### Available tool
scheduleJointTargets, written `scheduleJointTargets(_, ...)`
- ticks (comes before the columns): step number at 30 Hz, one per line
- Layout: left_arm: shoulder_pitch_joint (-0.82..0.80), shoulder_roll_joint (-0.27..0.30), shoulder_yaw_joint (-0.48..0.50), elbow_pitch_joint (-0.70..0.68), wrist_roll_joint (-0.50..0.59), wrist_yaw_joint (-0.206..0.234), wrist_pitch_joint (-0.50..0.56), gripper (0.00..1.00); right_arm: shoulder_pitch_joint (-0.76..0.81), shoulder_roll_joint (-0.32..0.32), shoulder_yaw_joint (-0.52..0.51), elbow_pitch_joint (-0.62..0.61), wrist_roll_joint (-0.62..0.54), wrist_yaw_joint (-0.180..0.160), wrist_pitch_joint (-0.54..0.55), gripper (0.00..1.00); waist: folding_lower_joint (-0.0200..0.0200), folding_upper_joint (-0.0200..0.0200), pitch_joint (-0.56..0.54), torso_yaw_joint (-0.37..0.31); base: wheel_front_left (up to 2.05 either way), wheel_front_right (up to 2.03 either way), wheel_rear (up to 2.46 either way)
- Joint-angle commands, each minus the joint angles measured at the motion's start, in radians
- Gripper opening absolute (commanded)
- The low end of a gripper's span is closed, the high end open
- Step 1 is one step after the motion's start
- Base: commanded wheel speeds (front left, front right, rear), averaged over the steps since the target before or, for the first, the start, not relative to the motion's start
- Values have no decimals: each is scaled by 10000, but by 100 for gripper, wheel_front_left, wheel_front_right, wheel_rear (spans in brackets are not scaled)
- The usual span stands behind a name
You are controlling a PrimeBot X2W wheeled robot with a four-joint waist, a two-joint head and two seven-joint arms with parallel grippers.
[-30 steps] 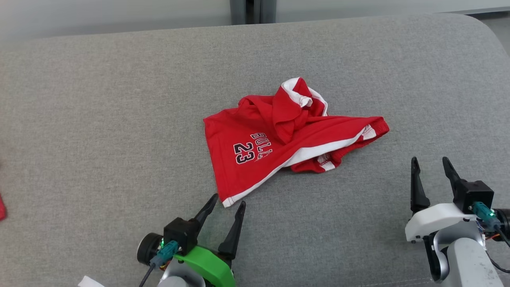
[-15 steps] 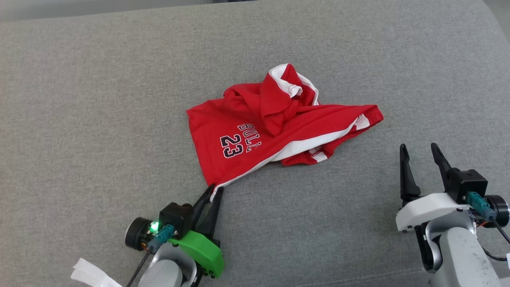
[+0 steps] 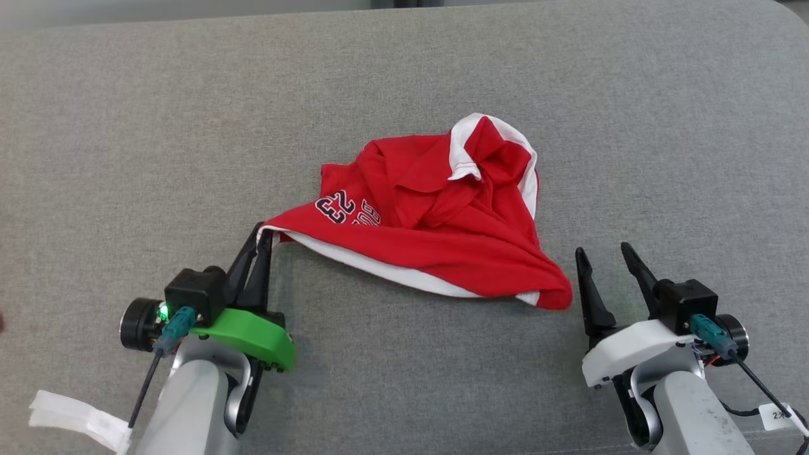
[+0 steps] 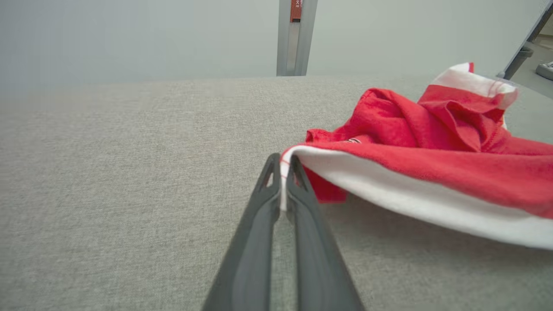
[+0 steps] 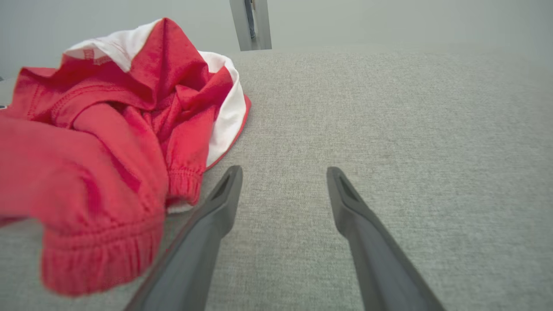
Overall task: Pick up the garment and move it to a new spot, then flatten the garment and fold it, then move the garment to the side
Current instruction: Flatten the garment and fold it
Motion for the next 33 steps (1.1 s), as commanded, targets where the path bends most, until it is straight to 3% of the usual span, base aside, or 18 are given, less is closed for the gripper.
scheduleJointTargets(1, -285, 105, 105, 134, 104, -33, -7, 0, -88, -32, 120, 53, 66, -14, -32, 100, 0, 0, 59, 6, 0, 0, 0)
scheduleJointTargets(4, -480, 159, 236, 594, 204, -33, -7, 0, -185, -32, 372, 120, 123, -14, -32, 100, 0, 0, 121, -32, 0, 0, 0)
scheduleJointTargets(5, -507, 164, 281, 741, 259, -33, -5, 13, -195, -33, 420, 133, 121, -14, -32, 100, 0, 0, 124, -43, 0, 0, 0)
scheduleJointTargets(6, -483, 163, 328, 970, 361, -31, -5, 77, -189, -32, 518, 124, 145, -14, -32, 100, 0, 0, 113, -52, 0, 0, 0)
scheduleJointTargets(7, -443, 148, 389, 1119, 407, 9, -6, 100, -173, -26, 618, 94, 144, -14, -32, 100, 0, 0, 97, -57, 0, 0, 0)
scheduleJointTargets(11, 72, 43, 834, 1612, 581, 395, -5, 100, 112, -33, 1010, -186, 205, -14, -32, 100, 0, 0, -59, -35, 0, 0, 0)
scheduleJointTargets(15, 760, -127, 1386, 1248, 514, 667, -6, 100, 489, -24, 1517, -892, 82, -14, -32, 100, 0, 0, -279, 66, 0, 0, 0)
scheduleJointTargets(21, 1742, -315, 1623, 557, 581, 554, -5, 100, 1015, -503, 2572, -1674, -454, -14, -32, 100, 0, 0, -645, 319, 0, 0, 0)
scheduleJointTargets(27, 2028, -373, 1359, 312, 393, 454, -5, 100, 618, -903, 3189, -834, -1237, -14, -32, 100, 0, 0, -871, 636, 0, 0, 0)
scheduleJointTargets(32, 2005, -371, 1029, 171, 148, 509, -5, 100, 201, -823, 3100, 85, -1627, -14, -32, 100, 0, 0, -906, 843, 0, 0, 0)
scheduleJointTargets(33, 2009, -372, 974, 135, 113, 536, -5, 100, 105, -790, 3081, 299, -1681, -14, -32, 96, 0, 0, -904, 876, 0, 0, 0)
